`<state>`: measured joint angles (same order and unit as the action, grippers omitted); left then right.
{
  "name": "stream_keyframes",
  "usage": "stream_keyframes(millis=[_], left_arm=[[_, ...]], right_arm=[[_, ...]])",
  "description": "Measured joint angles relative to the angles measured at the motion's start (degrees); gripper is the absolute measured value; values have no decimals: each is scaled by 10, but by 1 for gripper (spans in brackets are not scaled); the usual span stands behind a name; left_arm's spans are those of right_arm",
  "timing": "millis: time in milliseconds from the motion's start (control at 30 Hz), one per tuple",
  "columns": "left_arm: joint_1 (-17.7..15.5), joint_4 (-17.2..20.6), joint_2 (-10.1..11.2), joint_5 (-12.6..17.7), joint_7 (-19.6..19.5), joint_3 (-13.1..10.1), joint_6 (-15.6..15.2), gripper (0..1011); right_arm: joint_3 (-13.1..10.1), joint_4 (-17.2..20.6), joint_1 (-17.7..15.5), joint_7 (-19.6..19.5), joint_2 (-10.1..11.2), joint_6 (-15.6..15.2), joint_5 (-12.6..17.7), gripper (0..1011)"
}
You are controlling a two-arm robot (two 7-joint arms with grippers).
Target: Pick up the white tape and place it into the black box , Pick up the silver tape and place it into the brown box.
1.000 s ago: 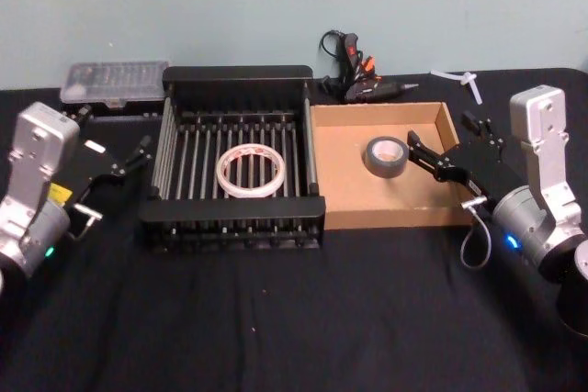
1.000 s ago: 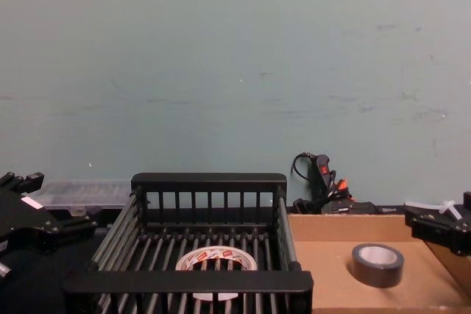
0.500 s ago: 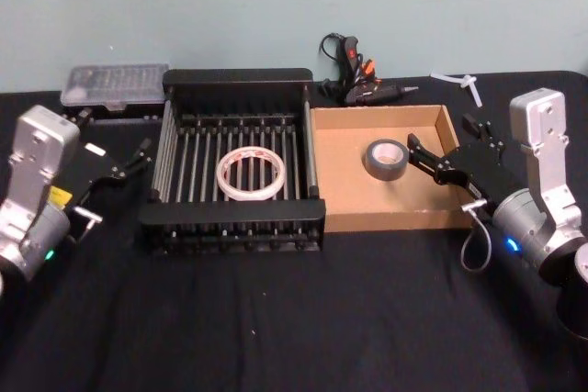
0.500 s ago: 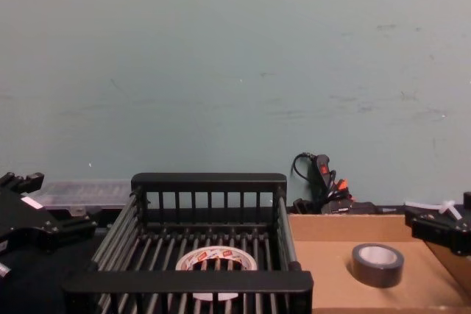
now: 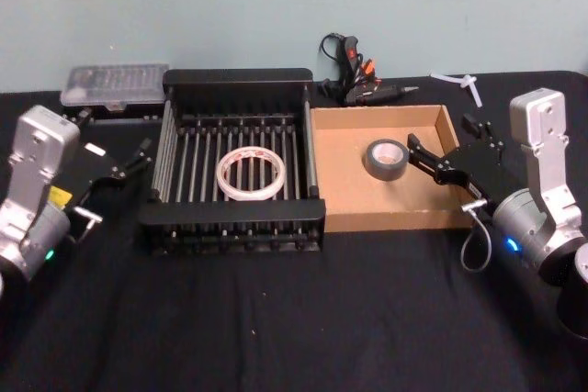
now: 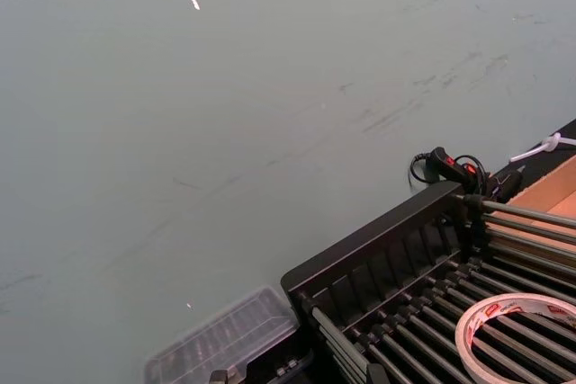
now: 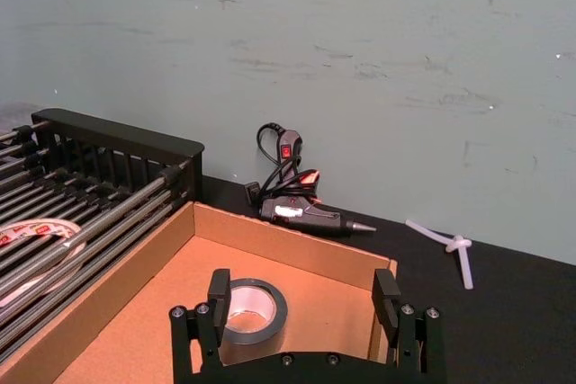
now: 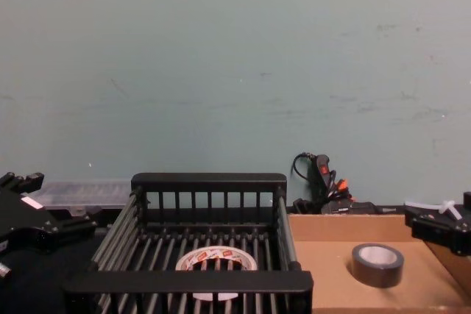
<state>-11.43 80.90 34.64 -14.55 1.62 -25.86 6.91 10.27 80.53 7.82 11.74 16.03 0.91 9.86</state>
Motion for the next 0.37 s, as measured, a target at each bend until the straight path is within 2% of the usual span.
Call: stream_keyframes(millis=[367], left_arm=[[0,0,0,0,0,0,0,1001]], right_arm=[[0,0,0,0,0,0,0,1003]])
